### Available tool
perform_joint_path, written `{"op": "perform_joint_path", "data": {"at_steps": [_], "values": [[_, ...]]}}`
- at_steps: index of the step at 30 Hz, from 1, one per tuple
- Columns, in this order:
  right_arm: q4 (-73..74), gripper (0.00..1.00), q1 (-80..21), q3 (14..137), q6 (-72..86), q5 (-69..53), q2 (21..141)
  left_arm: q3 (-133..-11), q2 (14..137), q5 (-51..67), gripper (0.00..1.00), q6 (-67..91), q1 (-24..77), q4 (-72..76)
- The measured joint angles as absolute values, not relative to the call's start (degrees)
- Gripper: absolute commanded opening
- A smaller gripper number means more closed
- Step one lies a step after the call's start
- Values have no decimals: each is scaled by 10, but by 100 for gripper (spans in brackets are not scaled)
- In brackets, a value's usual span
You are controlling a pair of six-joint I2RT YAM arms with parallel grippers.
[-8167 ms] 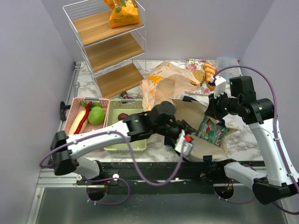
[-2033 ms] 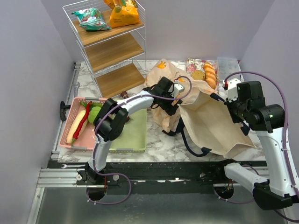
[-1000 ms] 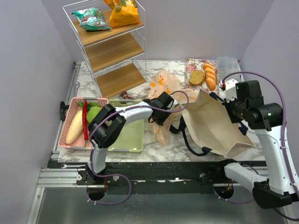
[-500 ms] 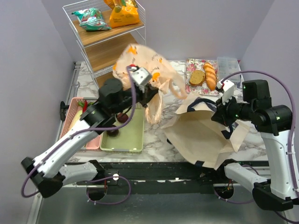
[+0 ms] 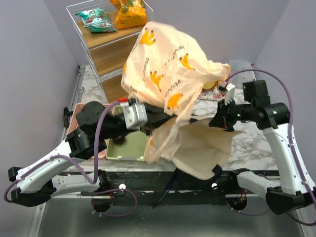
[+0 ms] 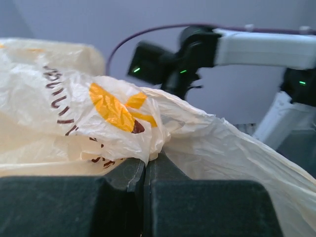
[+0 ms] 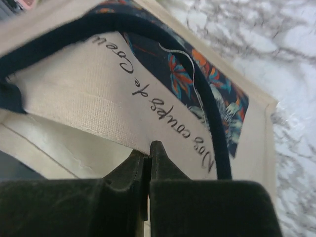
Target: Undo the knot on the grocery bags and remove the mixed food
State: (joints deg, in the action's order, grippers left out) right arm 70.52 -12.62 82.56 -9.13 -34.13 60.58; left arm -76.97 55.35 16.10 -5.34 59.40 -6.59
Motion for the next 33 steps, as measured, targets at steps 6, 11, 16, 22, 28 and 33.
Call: {"op": "perform_joint_path", "data": {"at_steps": [6,11,16,22,28,33], "values": [[645,1,-126,782,-55,-339,665,-699,542,201,0,-140,692,-13],[631,1,-126,810,-49,-340,695,-660,571,209,0,-184,698,24],[629,1,-126,832,-44,-366,719,-643,613,204,0,-245,702,93],[632,1,-126,837,-43,-391,722,-668,697,175,0,-349,721,192],[636,1,-126,842,-35,-400,722,-662,764,156,0,-459,729,236],[647,1,-126,859,-27,-400,722,-575,745,153,0,-529,709,149]]}}
